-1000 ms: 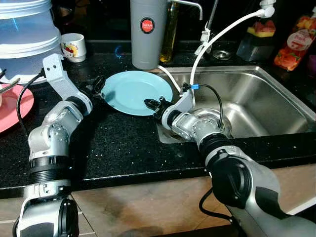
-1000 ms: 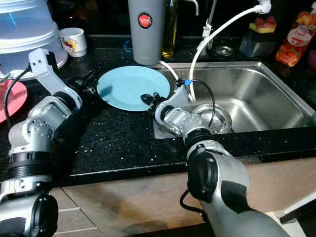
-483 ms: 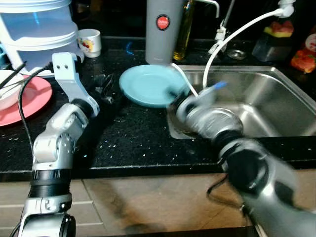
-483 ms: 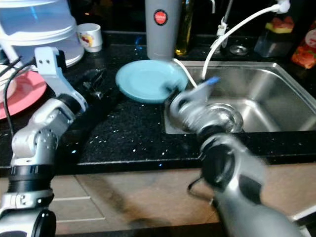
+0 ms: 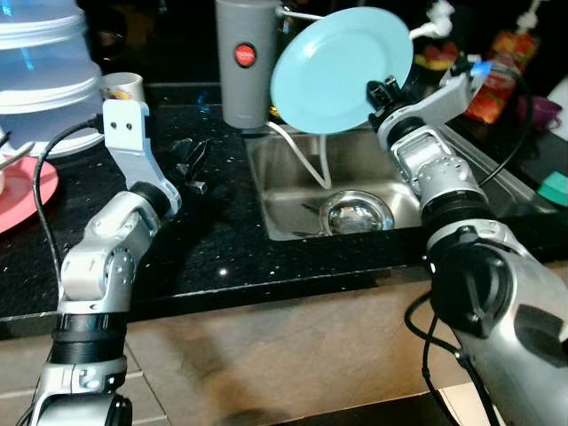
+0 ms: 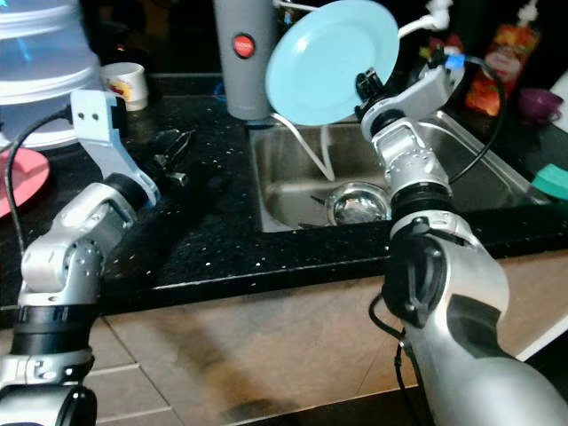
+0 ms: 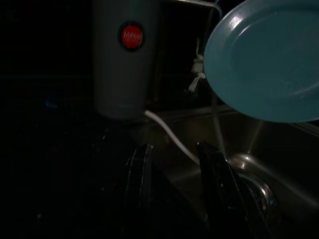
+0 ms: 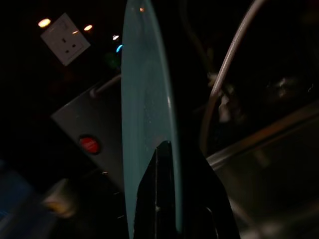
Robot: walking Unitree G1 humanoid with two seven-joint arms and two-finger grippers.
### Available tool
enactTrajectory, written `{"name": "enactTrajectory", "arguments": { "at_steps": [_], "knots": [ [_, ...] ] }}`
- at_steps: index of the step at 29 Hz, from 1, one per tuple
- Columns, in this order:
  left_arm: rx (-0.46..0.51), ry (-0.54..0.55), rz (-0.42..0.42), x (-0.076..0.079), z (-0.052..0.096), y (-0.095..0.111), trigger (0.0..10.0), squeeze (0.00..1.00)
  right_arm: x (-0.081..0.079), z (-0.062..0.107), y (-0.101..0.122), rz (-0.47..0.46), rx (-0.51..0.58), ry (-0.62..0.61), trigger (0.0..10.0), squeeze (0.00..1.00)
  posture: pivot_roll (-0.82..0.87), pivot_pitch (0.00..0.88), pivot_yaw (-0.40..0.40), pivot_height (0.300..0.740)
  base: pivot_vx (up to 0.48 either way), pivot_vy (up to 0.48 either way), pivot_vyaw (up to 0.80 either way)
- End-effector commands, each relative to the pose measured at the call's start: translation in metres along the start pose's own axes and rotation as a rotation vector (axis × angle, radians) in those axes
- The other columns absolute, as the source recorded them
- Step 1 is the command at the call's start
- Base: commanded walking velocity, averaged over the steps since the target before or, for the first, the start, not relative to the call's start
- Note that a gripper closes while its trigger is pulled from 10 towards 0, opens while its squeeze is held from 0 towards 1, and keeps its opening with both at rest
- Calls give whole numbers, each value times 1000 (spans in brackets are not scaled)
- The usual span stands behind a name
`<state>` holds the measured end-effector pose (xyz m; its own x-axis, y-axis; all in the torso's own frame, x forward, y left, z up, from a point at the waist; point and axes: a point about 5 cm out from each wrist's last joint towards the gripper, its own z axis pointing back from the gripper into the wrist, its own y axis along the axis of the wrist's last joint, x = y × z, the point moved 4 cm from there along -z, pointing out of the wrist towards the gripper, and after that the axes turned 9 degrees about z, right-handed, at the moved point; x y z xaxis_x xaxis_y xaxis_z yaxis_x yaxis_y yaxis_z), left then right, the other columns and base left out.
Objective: Kitchen organization
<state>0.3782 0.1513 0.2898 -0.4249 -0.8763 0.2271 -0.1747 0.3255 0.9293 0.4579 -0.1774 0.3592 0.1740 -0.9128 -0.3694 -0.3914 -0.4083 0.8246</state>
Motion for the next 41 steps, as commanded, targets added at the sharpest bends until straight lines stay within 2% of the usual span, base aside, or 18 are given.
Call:
{"name": "enactTrajectory", "arguments": {
  "at_steps": [1,2,3,4,5,7,10,14,19,21,27,31,38,41],
  "knots": [
    [-43,87,-44,-14,4,-5,10000,0,-12,-1,4,85,30,42,314,0,57,97,-27,740,0,0,0],
    [-55,115,-51,-18,4,-7,10000,0,-14,-1,2,97,22,54,824,0,57,97,-27,740,0,0,0],
    [-57,139,-49,-22,5,-7,10000,0,-14,-1,0,114,13,57,7294,0,54,94,-28,740,0,0,0],
    [-57,156,-52,-25,5,-7,10000,0,-13,0,-3,124,-1,49,7294,0,54,94,-28,740,0,0,0],
    [-54,159,-59,-26,6,-6,10000,0,-12,0,-5,127,-6,43,10000,0,56,94,-32,740,0,0,0],
    [-52,177,-74,-28,7,-6,10000,0,-11,2,-9,144,-16,40,10000,0,57,95,-33,740,0,0,0],
    [-58,194,-79,-31,9,-7,10000,0,-12,3,-12,236,-13,50,10000,0,55,95,-33,740,0,0,0],
    [-52,169,-106,-27,10,-6,10000,0,-16,9,-21,473,-2,91,10000,0,56,99,-37,740,0,0,0],
    [-76,149,-150,-22,13,-10,10000,0,-19,12,-28,596,-2,121,10000,0,54,103,-37,740,0,0,0],
    [-97,147,-164,-21,14,-15,10000,0,-25,16,-39,740,-22,183,10000,0,52,107,-39,740,0,0,0],
    [-131,87,-235,-11,17,-21,10000,0,-24,26,-69,993,-124,292,10000,0,55,107,-45,740,0,0,0],
    [-155,52,-252,-5,19,-26,10000,0,-17,31,-84,1032,-211,308,10000,0,56,107,-44,740,0,0,0],
    [-176,46,-283,-5,20,-28,10000,0,-7,36,-96,1058,-304,305,10000,0,55,104,-43,740,0,0,0],
    [-188,48,-296,-5,21,-29,10000,0,2,40,-105,1057,-379,283,10000,0,56,104,-42,740,0,0,0]
  ]
}}
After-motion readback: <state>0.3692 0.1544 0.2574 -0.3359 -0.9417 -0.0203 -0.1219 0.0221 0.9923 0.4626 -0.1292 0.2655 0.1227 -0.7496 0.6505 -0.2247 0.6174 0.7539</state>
